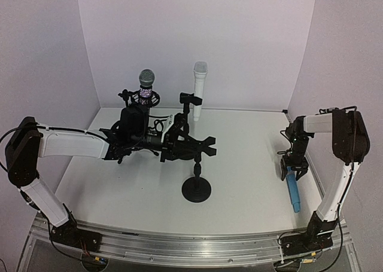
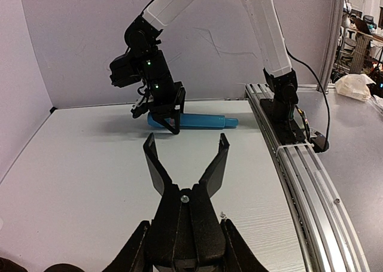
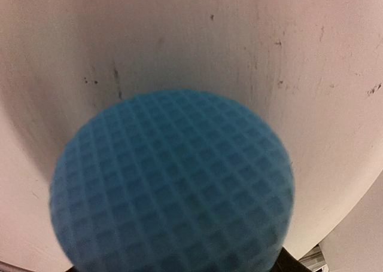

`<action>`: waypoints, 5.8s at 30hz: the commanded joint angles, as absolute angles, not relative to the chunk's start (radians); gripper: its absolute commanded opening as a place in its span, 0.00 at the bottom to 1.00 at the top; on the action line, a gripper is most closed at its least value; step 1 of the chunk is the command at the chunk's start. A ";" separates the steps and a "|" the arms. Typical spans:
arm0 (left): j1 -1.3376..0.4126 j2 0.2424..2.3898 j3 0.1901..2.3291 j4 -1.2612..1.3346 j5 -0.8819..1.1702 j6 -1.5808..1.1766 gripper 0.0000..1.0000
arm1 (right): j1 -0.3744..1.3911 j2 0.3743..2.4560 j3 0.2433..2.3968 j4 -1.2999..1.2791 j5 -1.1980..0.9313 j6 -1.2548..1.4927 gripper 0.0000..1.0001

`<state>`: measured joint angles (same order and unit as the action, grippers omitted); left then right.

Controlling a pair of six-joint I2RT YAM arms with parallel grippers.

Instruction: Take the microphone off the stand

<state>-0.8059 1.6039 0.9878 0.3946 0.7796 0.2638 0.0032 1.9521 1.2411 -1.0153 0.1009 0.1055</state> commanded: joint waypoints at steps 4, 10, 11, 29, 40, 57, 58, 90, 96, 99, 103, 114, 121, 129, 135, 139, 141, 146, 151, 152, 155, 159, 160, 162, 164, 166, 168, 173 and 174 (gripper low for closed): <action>-0.799 1.604 0.997 0.485 0.813 0.273 0.00 | 0.008 1.850 1.264 -1.008 0.065 0.092 0.75; -0.799 1.608 0.994 0.498 0.814 0.259 0.00 | 0.008 1.780 1.274 -1.013 0.060 0.073 0.92; -0.799 1.609 0.993 0.503 0.812 0.257 0.00 | 0.010 1.764 1.279 -1.015 0.055 0.068 0.92; -0.799 1.601 0.971 0.554 0.825 0.216 0.57 | 0.311 1.511 1.292 -0.803 -0.266 -0.087 0.91; -0.796 1.552 0.946 0.567 0.817 0.203 0.90 | 0.409 1.326 1.067 -0.452 -0.494 -0.214 0.90; -0.760 1.223 0.693 0.490 0.520 0.044 1.00 | 0.747 1.568 0.724 0.733 -0.391 -0.100 0.85; -0.759 1.212 0.680 0.484 0.504 0.035 1.00 | 0.758 1.592 0.738 0.756 -0.404 -0.098 0.85; -0.743 1.202 0.649 0.465 0.482 0.083 0.99 | 0.739 1.763 0.813 0.917 -0.568 -0.071 0.02; -0.741 1.205 0.652 0.465 0.490 0.094 0.99 | 0.494 1.721 0.853 0.909 -0.716 -0.043 0.00; -0.740 1.204 0.652 0.462 0.485 0.097 0.99 | 0.392 1.741 0.882 0.906 -0.735 -0.058 0.00; -0.740 1.208 0.656 0.450 0.483 0.112 0.99 | 0.279 1.817 0.971 0.902 -0.767 -0.066 0.00; -0.728 1.208 0.661 0.440 0.476 0.132 0.99 | 0.147 1.894 1.019 0.897 -0.712 -0.113 0.00; -0.722 1.211 0.662 0.442 0.479 0.132 0.99 | 0.140 1.904 0.968 0.896 -0.674 -0.138 0.00; -0.715 1.212 0.653 0.455 0.482 0.127 1.00 | 0.138 1.862 0.877 0.898 -0.644 -0.153 0.00; -0.710 1.215 0.649 0.461 0.485 0.128 0.99 | 0.138 1.826 0.849 0.897 -0.648 -0.134 0.00; -0.708 1.218 0.645 0.474 0.489 0.121 0.99 | 0.139 1.793 0.816 0.898 -0.663 -0.121 0.00; -0.707 1.218 0.644 0.477 0.492 0.120 0.99 | 0.139 1.776 0.793 0.897 -0.662 -0.123 0.00; -0.706 1.224 0.645 0.477 0.496 0.122 0.99 | 0.139 1.755 0.758 0.898 -0.658 -0.121 0.00; -0.704 1.237 0.651 0.483 0.502 0.124 0.99 | 0.139 1.775 0.747 0.899 -0.655 -0.097 0.30; -0.704 1.238 0.653 0.483 0.503 0.125 1.00 | 0.139 1.774 0.744 0.898 -0.652 -0.096 0.42; -0.704 1.244 0.658 0.483 0.506 0.126 0.99 | 0.139 1.753 0.730 0.898 -0.638 -0.100 0.71; -0.704 1.264 0.668 0.494 0.497 0.120 0.98 | 0.139 1.713 0.696 0.896 -0.619 -0.105 0.88; -0.704 1.271 0.671 0.504 0.490 0.116 0.97 | 0.139 1.703 0.685 0.896 -0.617 -0.104 0.89; -0.704 1.286 0.679 0.530 0.473 0.108 0.95 | 0.139 1.681 0.660 0.894 -0.605 -0.104 0.90; -0.704 1.315 0.692 0.555 0.450 0.095 0.91 | 0.139 1.659 0.629 0.890 -0.587 -0.106 0.91; -0.705 1.352 0.705 0.591 0.437 0.082 0.88 | 0.139 1.633 0.597 0.882 -0.567 -0.110 0.92; -0.706 1.392 0.714 0.634 0.422 0.057 0.86 | 0.139 1.597 0.565 0.859 -0.543 -0.119 0.93; -0.706 1.522 0.765 0.734 0.340 0.028 0.86 | 0.139 1.511 0.548 0.730 -0.518 -0.167 0.94; -0.706 1.545 0.780 0.745 0.318 0.026 0.86 | 0.139 1.495 0.544 0.717 -0.513 -0.169 0.94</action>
